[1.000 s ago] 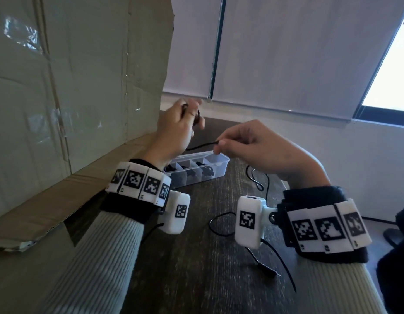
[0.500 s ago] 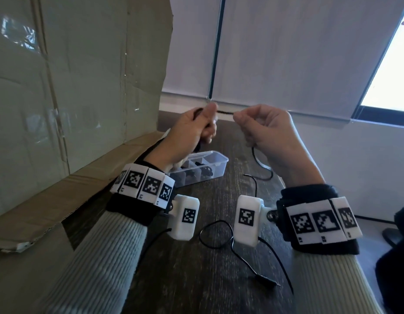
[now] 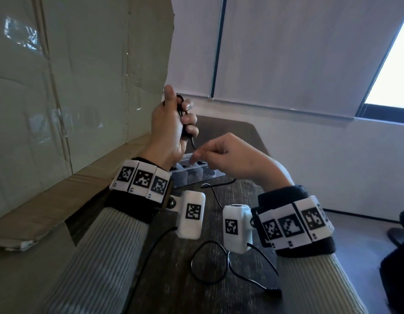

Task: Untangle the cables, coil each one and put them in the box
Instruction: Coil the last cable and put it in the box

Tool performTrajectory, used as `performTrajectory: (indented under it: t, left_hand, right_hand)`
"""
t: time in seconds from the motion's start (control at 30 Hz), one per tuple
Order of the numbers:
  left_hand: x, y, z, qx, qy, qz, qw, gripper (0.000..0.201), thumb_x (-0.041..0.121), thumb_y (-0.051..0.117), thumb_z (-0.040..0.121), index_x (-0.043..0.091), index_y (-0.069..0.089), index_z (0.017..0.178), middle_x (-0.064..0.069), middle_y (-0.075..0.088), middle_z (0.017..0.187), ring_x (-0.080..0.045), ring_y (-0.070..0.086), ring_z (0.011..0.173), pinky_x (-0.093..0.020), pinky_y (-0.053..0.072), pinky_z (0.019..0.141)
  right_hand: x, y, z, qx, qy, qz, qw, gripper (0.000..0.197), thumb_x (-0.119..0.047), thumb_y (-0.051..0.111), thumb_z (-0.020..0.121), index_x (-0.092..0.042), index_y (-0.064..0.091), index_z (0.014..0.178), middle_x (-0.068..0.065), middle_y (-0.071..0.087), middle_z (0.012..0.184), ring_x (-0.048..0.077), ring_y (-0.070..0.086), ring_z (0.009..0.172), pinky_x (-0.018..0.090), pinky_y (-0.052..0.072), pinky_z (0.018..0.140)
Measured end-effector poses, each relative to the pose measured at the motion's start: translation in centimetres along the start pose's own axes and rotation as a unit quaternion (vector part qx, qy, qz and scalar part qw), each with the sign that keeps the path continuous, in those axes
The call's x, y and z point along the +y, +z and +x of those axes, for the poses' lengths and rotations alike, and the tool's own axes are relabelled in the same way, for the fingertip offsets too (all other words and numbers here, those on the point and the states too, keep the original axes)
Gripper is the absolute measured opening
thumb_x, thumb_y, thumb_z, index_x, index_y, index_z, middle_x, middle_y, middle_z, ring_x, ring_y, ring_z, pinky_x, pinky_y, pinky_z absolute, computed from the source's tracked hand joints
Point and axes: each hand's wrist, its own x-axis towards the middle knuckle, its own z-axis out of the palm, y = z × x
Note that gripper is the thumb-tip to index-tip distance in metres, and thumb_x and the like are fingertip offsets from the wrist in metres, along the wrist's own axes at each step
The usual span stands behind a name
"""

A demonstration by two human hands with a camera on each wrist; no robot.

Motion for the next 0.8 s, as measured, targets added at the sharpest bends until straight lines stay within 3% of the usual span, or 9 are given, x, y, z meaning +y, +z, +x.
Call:
performTrajectory:
  t: [0.07, 0.13, 0.2, 0.27, 0.33, 0.43, 0.53, 0.6, 0.8]
  left_hand:
    - [0.0, -0.3, 0.2, 0.001, 0.023, 0.093, 0.995, 0.034, 0.048, 0.031, 0.100, 0.018, 0.035, 0.085, 0.007, 0.044, 0.060, -0.004, 0.027, 0.038, -0.013, 0.021, 0.036]
    - [-0.2, -0.9, 0.2, -0.018, 0.062, 0.228, 0.971, 0.036, 0.048, 0.026, 0.101, 0.018, 0.040, 0.088, 0.004, 0.049, 0.059, -0.006, 0.029, 0.037, -0.014, 0.020, 0.036]
    - [-0.6, -1.7, 0.1, -0.063, 0.104, 0.384, 0.915, 0.045, 0.045, 0.023, 0.102, 0.012, 0.052, 0.090, 0.001, 0.056, 0.059, -0.007, 0.039, 0.036, -0.018, 0.029, 0.036]
    - [-1.0, -2.2, -0.2, -0.120, 0.113, 0.502, 0.849, 0.064, 0.048, 0.019, 0.101, 0.006, 0.064, 0.082, -0.005, 0.062, 0.059, -0.013, 0.051, 0.043, -0.020, 0.040, 0.045]
    - [-1.4, -1.8, -0.7, -0.176, 0.075, 0.529, 0.827, 0.079, 0.060, 0.014, 0.094, 0.006, 0.067, 0.072, -0.010, 0.064, 0.058, -0.020, 0.056, 0.047, -0.024, 0.045, 0.049]
    - [-1.6, -1.1, -1.2, -0.241, 0.014, 0.493, 0.836, 0.078, 0.069, 0.025, 0.086, 0.004, 0.067, 0.071, -0.002, 0.058, 0.051, -0.010, 0.048, 0.042, -0.018, 0.039, 0.046]
    - [-1.3, -1.6, -1.3, -0.276, -0.016, 0.451, 0.848, 0.040, 0.044, 0.059, 0.088, 0.008, 0.062, 0.071, 0.004, 0.045, 0.049, -0.006, 0.039, 0.043, -0.018, 0.035, 0.047]
    - [-0.9, -2.1, -1.1, -0.285, -0.039, 0.407, 0.867, 0.030, 0.033, 0.058, 0.091, 0.012, 0.056, 0.070, 0.005, 0.040, 0.050, -0.007, 0.036, 0.044, -0.018, 0.034, 0.047]
    - [-0.3, -1.4, -0.5, -0.124, 0.000, 0.245, 0.962, 0.031, 0.032, 0.040, 0.101, 0.009, 0.055, 0.086, 0.000, 0.070, 0.066, -0.015, 0.069, 0.065, -0.022, 0.047, 0.053]
  right_hand:
    - [-0.2, -0.5, -0.6, -0.054, -0.001, -0.022, 0.998, 0.024, -0.030, 0.056, 0.096, -0.017, 0.077, 0.093, -0.009, 0.057, 0.054, 0.010, 0.040, 0.050, 0.017, 0.037, 0.052]
    - [-0.1, -1.2, -1.0, -0.053, -0.022, -0.037, 0.998, 0.021, -0.027, 0.058, 0.096, -0.019, 0.076, 0.092, -0.003, 0.067, 0.066, 0.023, 0.050, 0.054, 0.026, 0.048, 0.059]
    - [0.3, -2.0, -1.1, 0.000, -0.056, -0.014, 0.998, 0.019, -0.026, 0.057, 0.095, -0.023, 0.075, 0.089, 0.016, 0.070, 0.082, 0.040, 0.058, 0.072, 0.046, 0.054, 0.074]
    - [1.0, -2.4, -0.7, 0.076, -0.067, 0.008, 0.995, 0.019, -0.030, 0.057, 0.092, -0.026, 0.075, 0.088, 0.018, 0.071, 0.084, 0.045, 0.060, 0.078, 0.054, 0.053, 0.079]
    - [1.5, -2.3, -0.1, 0.153, -0.063, 0.001, 0.986, 0.019, -0.028, 0.057, 0.091, -0.027, 0.075, 0.087, 0.011, 0.072, 0.085, 0.040, 0.063, 0.084, 0.054, 0.052, 0.083]
    - [2.1, -1.9, 0.4, 0.221, -0.065, 0.028, 0.973, 0.017, -0.025, 0.059, 0.091, -0.031, 0.074, 0.083, 0.000, 0.073, 0.080, 0.027, 0.066, 0.082, 0.047, 0.054, 0.083]
    - [2.6, -1.9, 0.8, 0.245, -0.047, 0.085, 0.965, 0.017, -0.016, 0.065, 0.090, -0.030, 0.065, 0.080, -0.008, 0.067, 0.072, 0.012, 0.062, 0.072, 0.031, 0.051, 0.072]
    - [2.9, -2.1, 0.8, 0.272, -0.020, 0.118, 0.955, 0.009, -0.017, 0.064, 0.092, -0.024, 0.060, 0.086, -0.012, 0.057, 0.066, 0.004, 0.051, 0.060, 0.020, 0.041, 0.062]
    - [3.4, -2.8, 0.4, 0.267, 0.022, 0.198, 0.943, 0.010, -0.020, 0.056, 0.097, -0.022, 0.058, 0.087, -0.007, 0.051, 0.065, 0.003, 0.042, 0.048, 0.019, 0.035, 0.052]
